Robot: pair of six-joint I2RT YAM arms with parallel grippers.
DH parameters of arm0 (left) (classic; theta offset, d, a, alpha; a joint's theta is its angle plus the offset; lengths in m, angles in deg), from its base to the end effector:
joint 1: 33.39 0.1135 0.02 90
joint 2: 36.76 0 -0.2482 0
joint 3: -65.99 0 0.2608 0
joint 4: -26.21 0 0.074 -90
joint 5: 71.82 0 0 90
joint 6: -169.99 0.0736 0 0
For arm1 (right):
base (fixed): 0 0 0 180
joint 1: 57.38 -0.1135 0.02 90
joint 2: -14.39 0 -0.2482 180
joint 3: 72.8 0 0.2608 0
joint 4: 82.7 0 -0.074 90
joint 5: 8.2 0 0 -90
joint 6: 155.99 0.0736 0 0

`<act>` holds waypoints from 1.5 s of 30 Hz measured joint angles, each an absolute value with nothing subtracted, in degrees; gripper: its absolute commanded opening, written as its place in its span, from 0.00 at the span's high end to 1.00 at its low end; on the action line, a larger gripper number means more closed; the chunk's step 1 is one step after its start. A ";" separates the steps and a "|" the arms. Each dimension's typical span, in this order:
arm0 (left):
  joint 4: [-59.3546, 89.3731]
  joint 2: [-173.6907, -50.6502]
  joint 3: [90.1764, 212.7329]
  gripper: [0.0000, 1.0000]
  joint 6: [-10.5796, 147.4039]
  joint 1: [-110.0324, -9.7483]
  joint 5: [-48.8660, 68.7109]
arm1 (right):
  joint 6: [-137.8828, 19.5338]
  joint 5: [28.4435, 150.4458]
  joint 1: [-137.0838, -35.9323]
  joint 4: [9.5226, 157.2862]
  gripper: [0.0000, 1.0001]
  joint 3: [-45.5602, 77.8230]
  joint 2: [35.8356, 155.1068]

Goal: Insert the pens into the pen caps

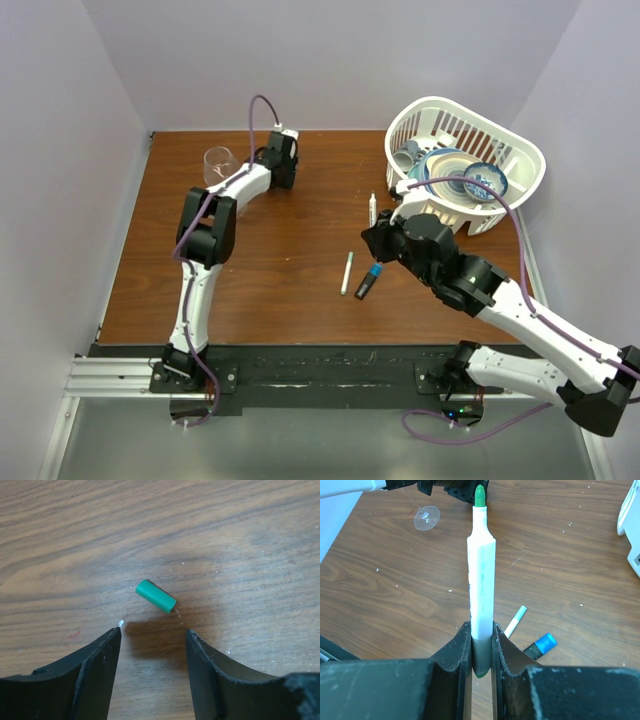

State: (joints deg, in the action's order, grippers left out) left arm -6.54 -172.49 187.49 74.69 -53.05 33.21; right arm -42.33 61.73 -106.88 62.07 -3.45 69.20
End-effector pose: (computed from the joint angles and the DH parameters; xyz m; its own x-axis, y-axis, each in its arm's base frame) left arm 0.5239 -0.1669 0.1166 -0.7002 0.1554 -0.6968 0.0940 0.9876 0.1258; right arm 0.1902 0.1838 0.3312 -0.4131 0.0967 -0.9055 -0.3711 0.8901 0.2644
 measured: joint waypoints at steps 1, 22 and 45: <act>-6.47 -172.48 187.49 0.38 74.67 -53.01 33.23 | -42.18 61.73 -106.88 61.91 1.00 -3.65 68.78; -2.03 -177.62 193.85 0.42 75.13 -52.94 31.66 | -42.09 60.55 -106.88 60.71 1.00 -3.71 68.50; 0.61 -173.32 185.81 0.69 73.45 -52.94 31.42 | -43.53 58.76 -106.88 58.33 1.00 -3.71 66.64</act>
